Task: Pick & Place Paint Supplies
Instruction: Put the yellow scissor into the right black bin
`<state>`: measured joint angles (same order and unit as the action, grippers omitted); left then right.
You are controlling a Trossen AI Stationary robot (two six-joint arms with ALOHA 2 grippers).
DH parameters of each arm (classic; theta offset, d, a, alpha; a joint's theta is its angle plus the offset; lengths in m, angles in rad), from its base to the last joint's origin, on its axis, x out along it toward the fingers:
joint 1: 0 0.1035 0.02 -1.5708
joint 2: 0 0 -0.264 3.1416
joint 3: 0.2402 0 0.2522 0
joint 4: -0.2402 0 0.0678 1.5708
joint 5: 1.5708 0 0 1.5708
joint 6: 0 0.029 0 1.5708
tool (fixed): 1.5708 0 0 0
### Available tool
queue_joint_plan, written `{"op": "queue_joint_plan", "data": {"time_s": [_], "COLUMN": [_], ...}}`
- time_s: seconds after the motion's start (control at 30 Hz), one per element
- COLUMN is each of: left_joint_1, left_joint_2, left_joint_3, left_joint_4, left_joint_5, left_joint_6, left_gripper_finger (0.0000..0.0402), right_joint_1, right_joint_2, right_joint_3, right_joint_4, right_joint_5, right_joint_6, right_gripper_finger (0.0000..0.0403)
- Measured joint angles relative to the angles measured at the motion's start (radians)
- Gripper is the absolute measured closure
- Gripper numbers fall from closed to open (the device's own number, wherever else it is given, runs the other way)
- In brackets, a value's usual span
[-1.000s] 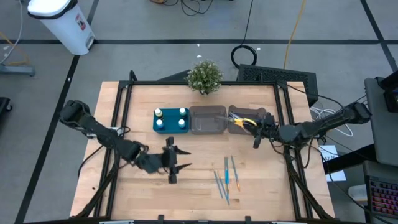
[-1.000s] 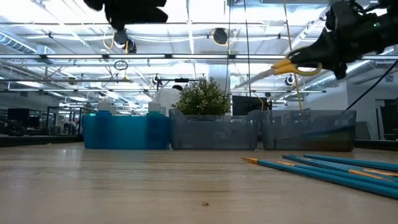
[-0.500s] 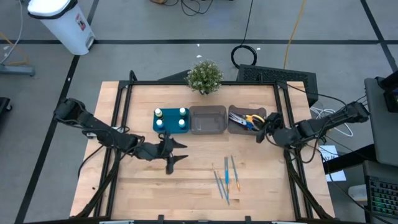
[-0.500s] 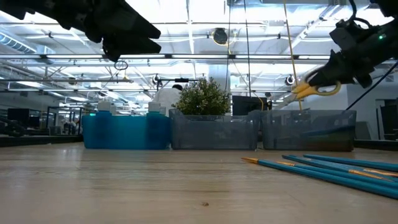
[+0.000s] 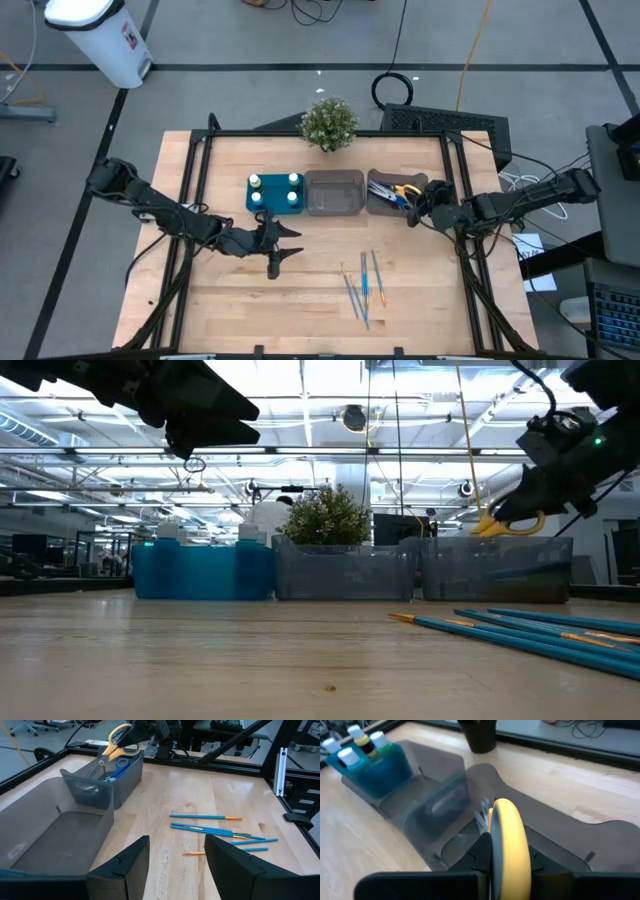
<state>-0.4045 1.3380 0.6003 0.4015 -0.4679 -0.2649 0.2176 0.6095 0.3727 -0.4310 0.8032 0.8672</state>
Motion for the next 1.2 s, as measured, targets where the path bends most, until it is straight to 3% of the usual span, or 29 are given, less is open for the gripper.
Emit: {"op": "queue_joint_plan", "data": {"time_s": [0.17,1.0,1.2], "left_joint_1": [0.0,-0.001,-0.001], "left_joint_2": [0.0,0.0,0.0], "left_joint_3": [0.0,0.0,0.0], "left_joint_4": [0.0,-0.008,-0.008], "left_joint_5": [0.0,-0.002,-0.002], "left_joint_6": [0.0,-0.006,-0.007], "left_gripper_finger": [0.0197,0.0208,0.02], "right_joint_1": [-0.057,-0.087,-0.074], "right_joint_2": [0.017,0.027,0.027], "right_joint_3": [-0.004,-0.005,-0.006], "right_joint_4": [0.027,0.073,0.228], "right_joint_5": [-0.073,-0.072,-0.114], "right_joint_6": [-0.023,-0.075,-0.241], "right_gripper_finger": [0.0379,0.0305,0.0304]}}
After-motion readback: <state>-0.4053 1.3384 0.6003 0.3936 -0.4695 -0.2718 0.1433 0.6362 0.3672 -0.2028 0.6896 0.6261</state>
